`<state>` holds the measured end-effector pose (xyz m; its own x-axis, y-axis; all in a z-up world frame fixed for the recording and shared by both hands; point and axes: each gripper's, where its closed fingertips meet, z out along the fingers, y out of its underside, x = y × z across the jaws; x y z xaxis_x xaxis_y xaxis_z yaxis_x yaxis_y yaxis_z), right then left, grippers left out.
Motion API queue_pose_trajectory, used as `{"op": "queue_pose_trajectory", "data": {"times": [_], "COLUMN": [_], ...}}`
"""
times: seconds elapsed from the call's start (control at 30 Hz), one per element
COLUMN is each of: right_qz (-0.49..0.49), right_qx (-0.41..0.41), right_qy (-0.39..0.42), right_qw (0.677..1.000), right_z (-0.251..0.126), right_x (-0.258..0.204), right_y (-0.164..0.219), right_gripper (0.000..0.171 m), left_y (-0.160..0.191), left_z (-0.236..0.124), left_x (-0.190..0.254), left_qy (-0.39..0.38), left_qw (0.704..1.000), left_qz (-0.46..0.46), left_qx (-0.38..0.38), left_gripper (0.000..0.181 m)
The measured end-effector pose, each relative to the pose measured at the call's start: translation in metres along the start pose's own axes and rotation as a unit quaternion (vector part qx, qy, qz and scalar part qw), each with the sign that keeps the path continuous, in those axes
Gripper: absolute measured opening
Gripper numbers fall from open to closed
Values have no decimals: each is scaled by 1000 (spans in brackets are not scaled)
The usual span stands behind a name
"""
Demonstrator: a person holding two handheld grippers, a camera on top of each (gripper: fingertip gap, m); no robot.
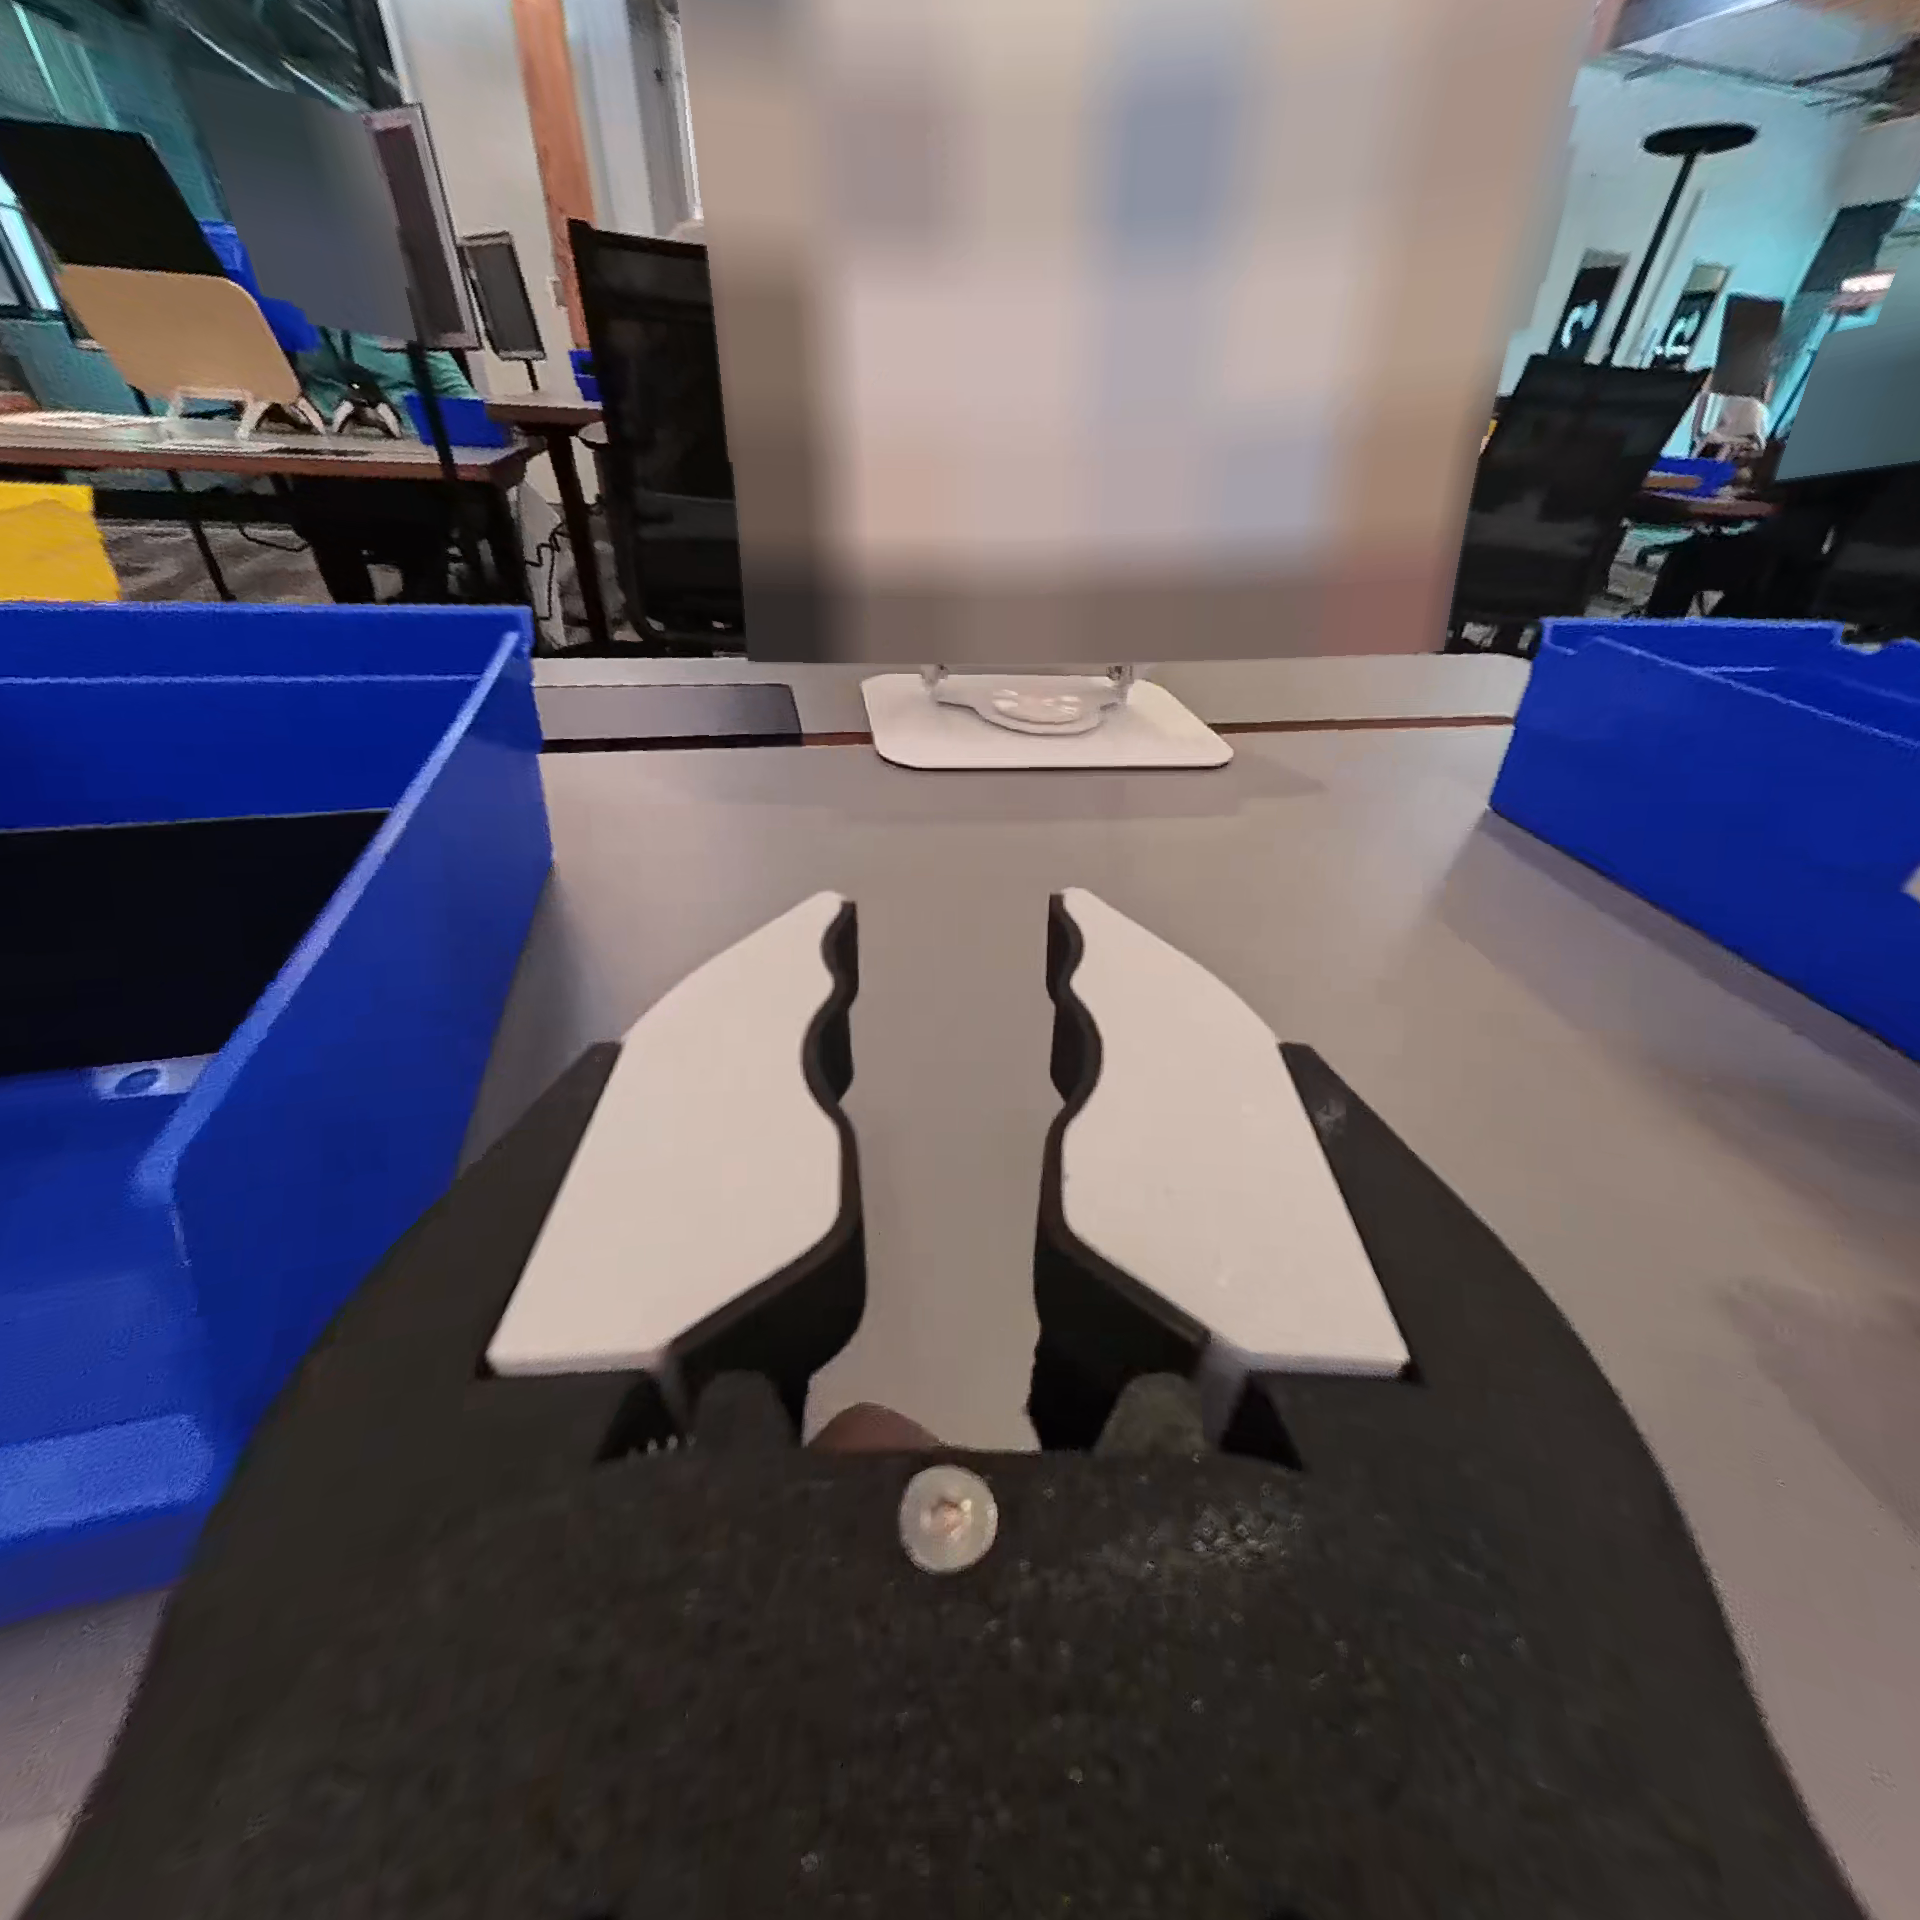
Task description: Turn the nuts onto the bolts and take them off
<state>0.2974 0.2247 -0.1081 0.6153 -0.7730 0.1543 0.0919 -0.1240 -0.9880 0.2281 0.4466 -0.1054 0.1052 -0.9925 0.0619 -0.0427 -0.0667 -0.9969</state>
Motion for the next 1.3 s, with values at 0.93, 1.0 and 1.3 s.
{"op": "queue_pose_trajectory", "data": {"times": [0.93, 1.0, 1.3], "right_qz": [59, 61, 61], "right_qx": [-28, -28, -29], "right_qy": [40, 38, 37], "right_qw": [997, 997, 997], "right_z": [4, 4, 4], "right_x": [20, 20, 20], "right_y": [10, 10, 10], "right_gripper": [69, 69, 66], "left_y": [5, 6, 9], "left_z": [4, 4, 5], "left_x": [-5, -5, -2], "left_qy": [-19, -15, 5], "left_qw": [1000, 1000, 999], "left_qz": [-9, -11, -31], "left_qx": [-1, -3, -17], "left_gripper": [72, 72, 70]}}
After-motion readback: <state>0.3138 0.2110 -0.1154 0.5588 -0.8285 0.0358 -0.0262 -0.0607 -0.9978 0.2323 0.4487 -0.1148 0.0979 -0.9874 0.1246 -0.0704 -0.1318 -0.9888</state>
